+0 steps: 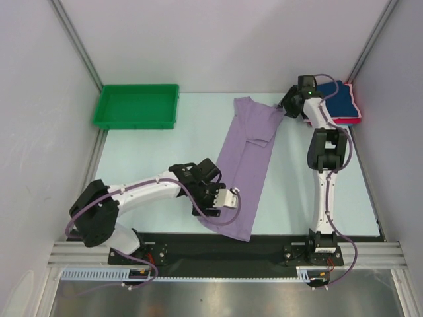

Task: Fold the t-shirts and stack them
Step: Fold the tshirt

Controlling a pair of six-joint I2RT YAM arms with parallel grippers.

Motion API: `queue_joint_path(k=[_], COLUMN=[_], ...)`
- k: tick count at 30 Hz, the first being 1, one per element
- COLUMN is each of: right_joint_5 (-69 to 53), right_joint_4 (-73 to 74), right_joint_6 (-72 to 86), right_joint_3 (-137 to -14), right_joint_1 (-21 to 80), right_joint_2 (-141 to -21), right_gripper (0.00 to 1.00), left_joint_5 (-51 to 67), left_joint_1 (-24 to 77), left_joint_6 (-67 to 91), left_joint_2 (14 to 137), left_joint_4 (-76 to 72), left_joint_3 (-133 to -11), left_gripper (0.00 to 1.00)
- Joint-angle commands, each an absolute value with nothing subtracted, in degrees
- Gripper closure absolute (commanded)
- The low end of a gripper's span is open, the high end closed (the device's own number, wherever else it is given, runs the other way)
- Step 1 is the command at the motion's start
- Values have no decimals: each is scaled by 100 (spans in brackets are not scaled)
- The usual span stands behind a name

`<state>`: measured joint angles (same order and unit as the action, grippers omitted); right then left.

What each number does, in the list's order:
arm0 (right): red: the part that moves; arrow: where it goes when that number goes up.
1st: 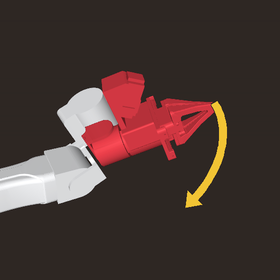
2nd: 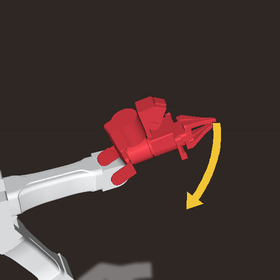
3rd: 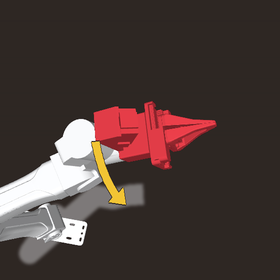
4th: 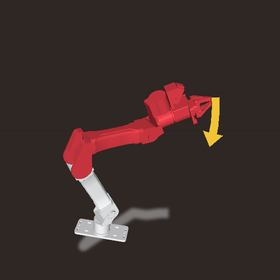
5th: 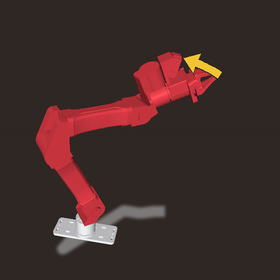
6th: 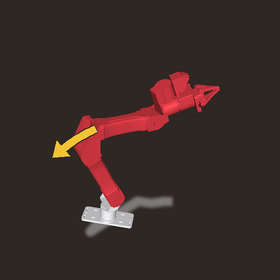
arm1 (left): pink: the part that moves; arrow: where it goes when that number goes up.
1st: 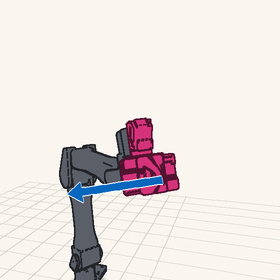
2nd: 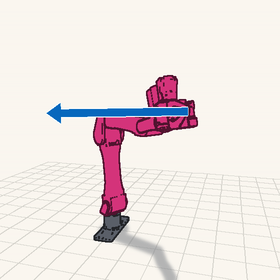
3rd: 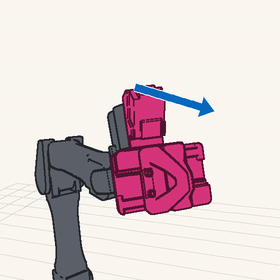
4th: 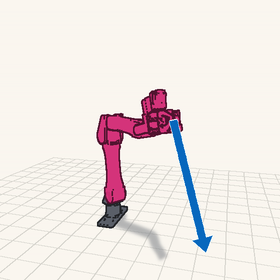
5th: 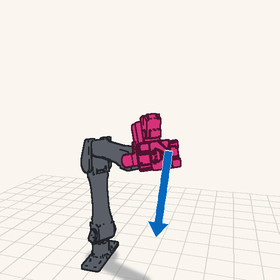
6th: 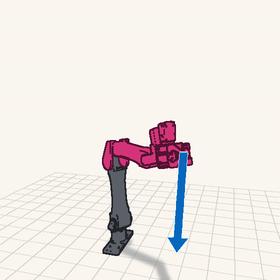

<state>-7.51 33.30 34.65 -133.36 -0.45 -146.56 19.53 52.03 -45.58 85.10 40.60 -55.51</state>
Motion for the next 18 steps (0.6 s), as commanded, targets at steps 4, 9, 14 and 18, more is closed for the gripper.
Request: queue_joint_path(k=[4, 9, 14, 18], right_joint_5=[-352, 254, 263, 141], right_joint_4=[3855, 4079, 3252, 3295], right_joint_6=[2858, 2838, 3181, 3453], right_joint_3=[-12578, -10780, -7914, -6035], right_joint_1=[-115, 167, 421, 860], right_joint_2=[-13105, -11441, -9267, -7983], right_gripper=[42, 41, 41, 41], left_joint_5=[1547, 1345, 1353, 1546], left_joint_1=[5554, 5599, 5862, 6213], left_joint_6=[-5062, -5361, -5318, -5054], left_joint_2=[8490, 8420, 8280, 8200], left_joint_4=[3648, 3533, 3419, 3358], left_joint_3=[-4949, -4659, -4334, -4140], left_gripper=[29, 32, 44, 67])
